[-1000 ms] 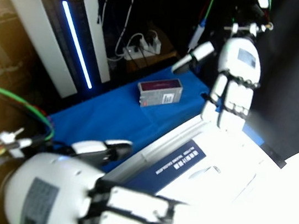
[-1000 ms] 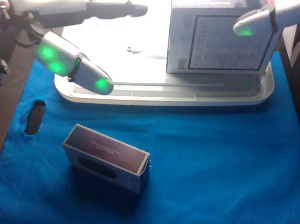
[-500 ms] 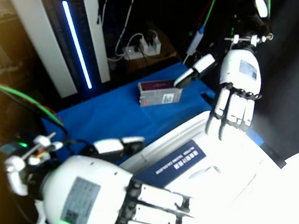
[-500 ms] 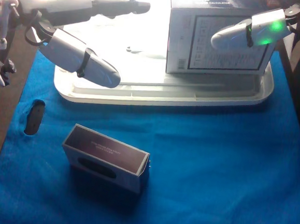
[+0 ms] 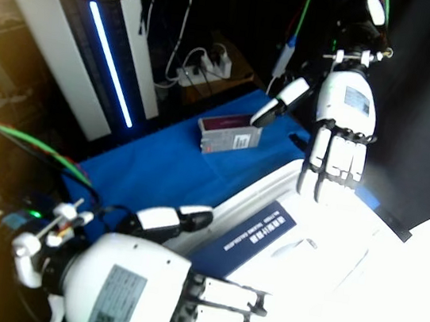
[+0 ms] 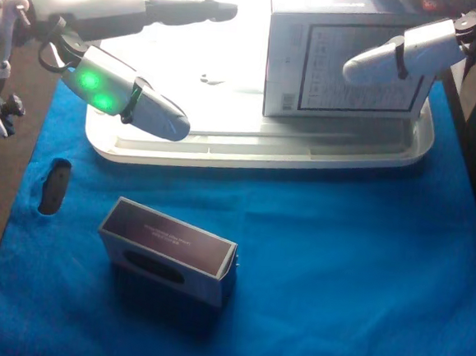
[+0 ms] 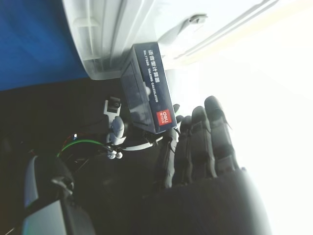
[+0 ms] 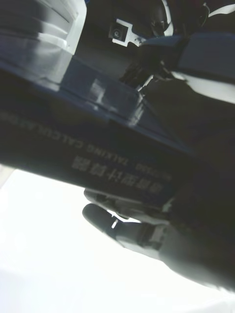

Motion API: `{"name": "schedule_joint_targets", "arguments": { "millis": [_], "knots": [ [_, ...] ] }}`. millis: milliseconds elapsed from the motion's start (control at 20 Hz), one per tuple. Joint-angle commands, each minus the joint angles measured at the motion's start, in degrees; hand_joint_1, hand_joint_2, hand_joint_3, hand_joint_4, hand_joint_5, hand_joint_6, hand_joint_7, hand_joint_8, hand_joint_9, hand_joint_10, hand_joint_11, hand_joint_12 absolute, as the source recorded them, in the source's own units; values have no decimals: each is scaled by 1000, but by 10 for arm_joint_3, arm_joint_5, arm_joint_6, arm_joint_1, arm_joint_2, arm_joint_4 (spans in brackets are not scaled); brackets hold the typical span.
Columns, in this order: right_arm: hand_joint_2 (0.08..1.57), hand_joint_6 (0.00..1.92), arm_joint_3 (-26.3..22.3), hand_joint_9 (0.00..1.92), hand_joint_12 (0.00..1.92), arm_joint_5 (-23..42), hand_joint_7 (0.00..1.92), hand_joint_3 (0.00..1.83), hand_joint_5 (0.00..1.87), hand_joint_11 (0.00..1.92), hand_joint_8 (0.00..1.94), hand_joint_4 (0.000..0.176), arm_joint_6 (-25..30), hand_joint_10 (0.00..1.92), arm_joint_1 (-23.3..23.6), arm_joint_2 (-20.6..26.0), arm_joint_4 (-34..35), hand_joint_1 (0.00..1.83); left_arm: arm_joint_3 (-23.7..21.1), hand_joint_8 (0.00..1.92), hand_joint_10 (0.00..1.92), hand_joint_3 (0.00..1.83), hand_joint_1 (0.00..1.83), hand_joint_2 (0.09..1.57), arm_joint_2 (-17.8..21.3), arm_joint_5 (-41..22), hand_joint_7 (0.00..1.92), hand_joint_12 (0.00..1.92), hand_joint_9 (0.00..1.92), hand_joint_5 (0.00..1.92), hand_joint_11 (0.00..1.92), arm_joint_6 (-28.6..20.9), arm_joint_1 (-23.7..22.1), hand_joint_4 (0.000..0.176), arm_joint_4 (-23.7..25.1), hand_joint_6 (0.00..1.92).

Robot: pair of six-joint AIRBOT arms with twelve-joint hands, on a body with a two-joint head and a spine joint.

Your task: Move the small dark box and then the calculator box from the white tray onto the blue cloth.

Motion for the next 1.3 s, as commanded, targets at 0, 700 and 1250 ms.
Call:
{"name": "schedule_joint_targets", "arguments": {
  "millis": [0, 700, 1250],
  "knots": [
    [745, 7, 4, 903, 1404, 57, 862, 4, 555, 508, 27, 0, 4, 157, 7, 0, 16, 957, 4, 4, 1, 0, 522, 816, -2, -38, 60, 406, 86, 0, 0, 0, -9, 112, -32, 0],
    [1100, 911, -1, 1329, 1520, 47, 1369, 2, 1006, 1100, 280, 0, 32, 861, 9, 2, -27, 1170, 7, 2, 2, 3, 505, 835, -6, -37, 78, 379, 97, 0, 0, 14, -8, 62, -46, 0],
    [1157, 1112, -82, 1116, 1596, 192, 1197, 4, 889, 1077, 586, 0, 54, 1272, 10, 70, -27, 1140, 7, 8, 4, 0, 508, 823, -6, -35, 47, 295, 74, 0, 0, 49, 22, 108, -90, 0]
  ]
}}
